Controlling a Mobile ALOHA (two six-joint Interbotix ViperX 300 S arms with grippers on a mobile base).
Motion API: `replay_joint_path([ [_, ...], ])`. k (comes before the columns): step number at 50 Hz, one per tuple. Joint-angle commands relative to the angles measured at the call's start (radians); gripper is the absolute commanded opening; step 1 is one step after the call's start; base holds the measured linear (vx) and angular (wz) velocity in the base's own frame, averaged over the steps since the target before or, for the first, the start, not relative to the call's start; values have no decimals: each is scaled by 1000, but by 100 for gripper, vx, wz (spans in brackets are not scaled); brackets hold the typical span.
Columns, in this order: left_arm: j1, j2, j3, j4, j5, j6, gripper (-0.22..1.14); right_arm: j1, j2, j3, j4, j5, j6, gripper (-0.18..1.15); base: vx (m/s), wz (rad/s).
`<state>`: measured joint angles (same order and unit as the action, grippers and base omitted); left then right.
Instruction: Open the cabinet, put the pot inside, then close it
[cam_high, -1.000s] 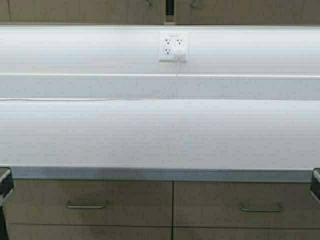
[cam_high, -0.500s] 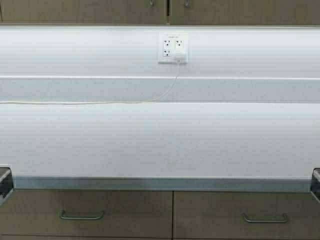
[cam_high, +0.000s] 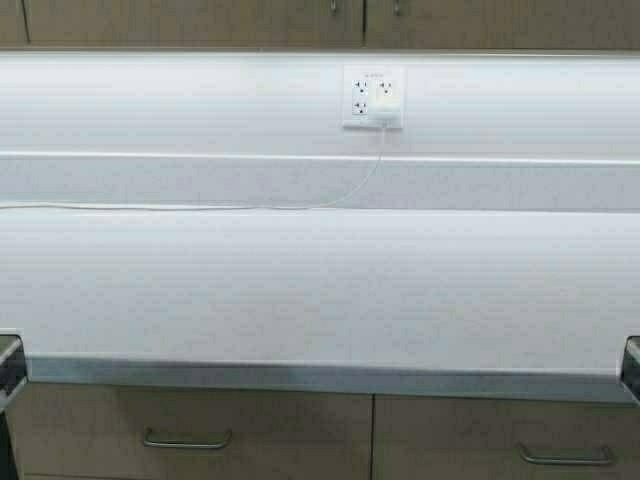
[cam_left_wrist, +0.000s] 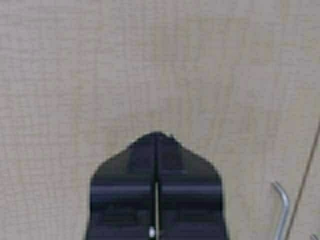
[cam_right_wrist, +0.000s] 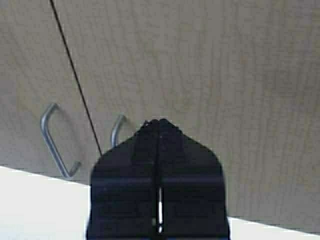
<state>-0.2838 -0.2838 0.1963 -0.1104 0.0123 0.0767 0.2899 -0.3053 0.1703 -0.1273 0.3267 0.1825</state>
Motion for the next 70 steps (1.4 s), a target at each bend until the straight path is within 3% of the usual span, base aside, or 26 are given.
replay_joint_path([
  [1, -8, 21, -40, 2, -15, 0, 3, -3, -48, -8, -3, -5, 3, 6, 6, 10],
  [24, -20, 34, -26, -2, -15, -5, 3, -3, -206, 140, -6, 29, 3, 6, 2, 2],
  [70, -20, 40, 5, -3, -23, -14, 3, -3, -213, 163, -6, 32, -2, 6, 0, -1],
])
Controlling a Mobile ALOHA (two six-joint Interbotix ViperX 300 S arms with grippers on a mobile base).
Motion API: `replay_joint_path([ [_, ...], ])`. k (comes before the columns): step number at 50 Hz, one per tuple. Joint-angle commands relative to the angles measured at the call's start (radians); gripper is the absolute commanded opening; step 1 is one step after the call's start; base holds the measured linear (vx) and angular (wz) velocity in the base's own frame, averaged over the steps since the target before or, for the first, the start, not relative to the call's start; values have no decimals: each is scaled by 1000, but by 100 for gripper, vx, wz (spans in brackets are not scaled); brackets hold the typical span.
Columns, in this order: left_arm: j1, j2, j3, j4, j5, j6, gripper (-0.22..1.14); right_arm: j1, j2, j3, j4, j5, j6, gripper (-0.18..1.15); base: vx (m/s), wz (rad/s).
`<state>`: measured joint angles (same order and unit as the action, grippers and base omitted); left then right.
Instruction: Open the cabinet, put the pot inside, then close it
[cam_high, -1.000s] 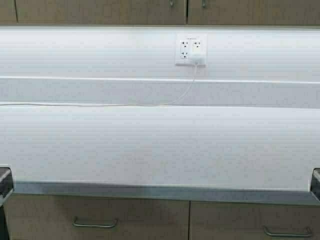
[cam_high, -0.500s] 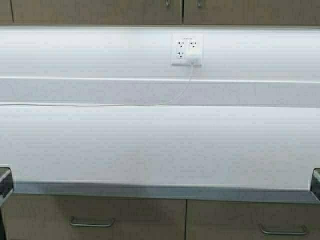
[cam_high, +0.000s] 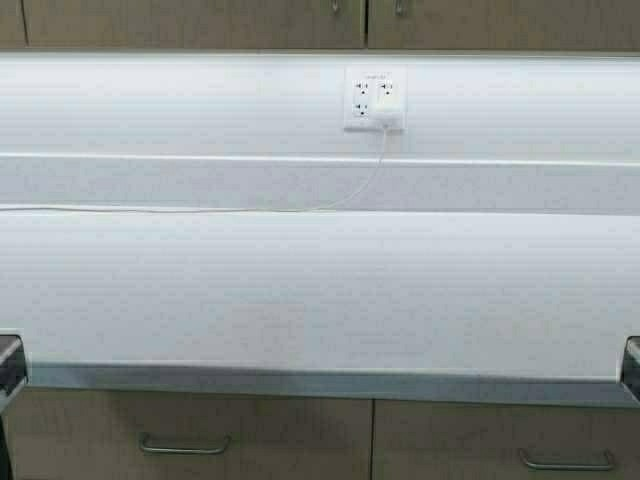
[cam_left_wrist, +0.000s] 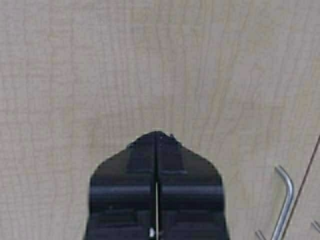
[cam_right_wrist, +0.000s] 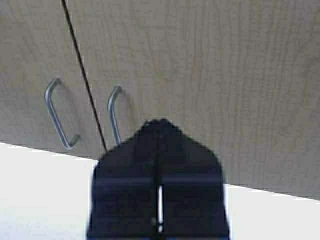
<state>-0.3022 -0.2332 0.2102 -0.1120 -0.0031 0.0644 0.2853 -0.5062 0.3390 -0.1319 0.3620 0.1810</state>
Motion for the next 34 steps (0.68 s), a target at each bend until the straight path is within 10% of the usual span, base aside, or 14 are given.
replay_joint_path([
  [1, -2, -11, -9, -2, -8, -2, 3, 2, -12, -5, 0, -5, 0, 6, 0, 0],
  [34, -2, -11, -8, -2, -8, -2, 3, 2, -12, 0, -2, -5, 0, 6, 0, 0],
])
